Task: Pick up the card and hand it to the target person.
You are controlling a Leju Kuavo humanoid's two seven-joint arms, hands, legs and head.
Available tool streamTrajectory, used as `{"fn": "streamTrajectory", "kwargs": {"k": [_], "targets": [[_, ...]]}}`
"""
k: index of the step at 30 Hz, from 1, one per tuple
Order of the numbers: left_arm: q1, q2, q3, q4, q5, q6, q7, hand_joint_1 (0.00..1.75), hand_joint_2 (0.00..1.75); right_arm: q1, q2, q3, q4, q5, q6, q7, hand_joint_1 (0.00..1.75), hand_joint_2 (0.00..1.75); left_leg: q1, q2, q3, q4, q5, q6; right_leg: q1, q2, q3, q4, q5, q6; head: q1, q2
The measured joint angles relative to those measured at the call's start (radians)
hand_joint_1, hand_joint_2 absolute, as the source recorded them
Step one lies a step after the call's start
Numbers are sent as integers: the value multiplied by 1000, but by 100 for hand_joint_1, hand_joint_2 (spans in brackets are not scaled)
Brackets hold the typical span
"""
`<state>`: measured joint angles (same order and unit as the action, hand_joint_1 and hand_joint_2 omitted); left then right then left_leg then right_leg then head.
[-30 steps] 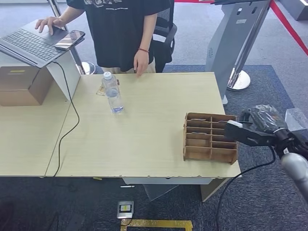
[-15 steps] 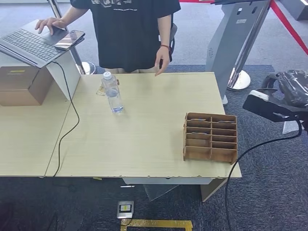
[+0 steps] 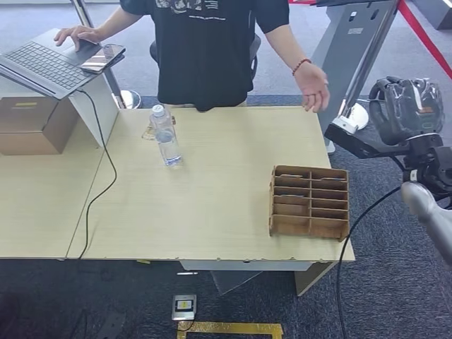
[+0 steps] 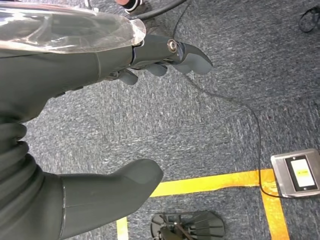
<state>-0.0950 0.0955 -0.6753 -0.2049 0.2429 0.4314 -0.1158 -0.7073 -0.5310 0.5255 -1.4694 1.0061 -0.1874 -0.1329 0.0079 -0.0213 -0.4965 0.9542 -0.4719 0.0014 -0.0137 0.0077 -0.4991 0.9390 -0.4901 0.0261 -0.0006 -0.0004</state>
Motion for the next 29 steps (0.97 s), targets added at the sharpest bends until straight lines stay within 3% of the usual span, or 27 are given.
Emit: {"fn": "streamTrajectory", "kwargs": {"k": [11,19,20,22,24,26,29], "targets": [[-10,-5,-24,0,-20,-12,14,0,175,-104,162,78,311,96,-94,27,175,175,0,-1,0,0,0,0,0,-1,0,0,0,0,0,0],[-8,-5,-30,0,-19,-12,18,0,175,-136,234,104,454,121,-121,44,168,175,0,-2,0,0,1,0,0,-1,0,0,0,0,0,0],[-8,-5,-30,0,-18,-12,18,0,175,-139,240,106,468,122,-123,45,162,175,0,-2,0,0,1,0,0,-1,0,0,0,0,0,0],[-7,-5,-30,0,-17,-12,18,0,175,-143,252,109,491,120,-129,48,111,175,0,-2,0,0,1,0,0,-1,0,0,0,0,0,0],[-6,-5,-30,0,-16,-12,18,0,175,-145,262,111,511,112,-135,49,37,175,0,-2,0,0,1,0,0,-1,0,0,0,0,0,0],[-5,-5,-30,0,-16,-12,18,0,175,-145,269,111,526,105,-135,49,4,175,0,-2,0,0,1,0,0,-1,0,0,0,0,0,0],[-3,-5,-30,0,-16,-12,18,0,175,-145,275,110,538,100,-130,49,0,175,0,-2,0,0,1,0,0,-1,0,0,0,0,0,0]]}}
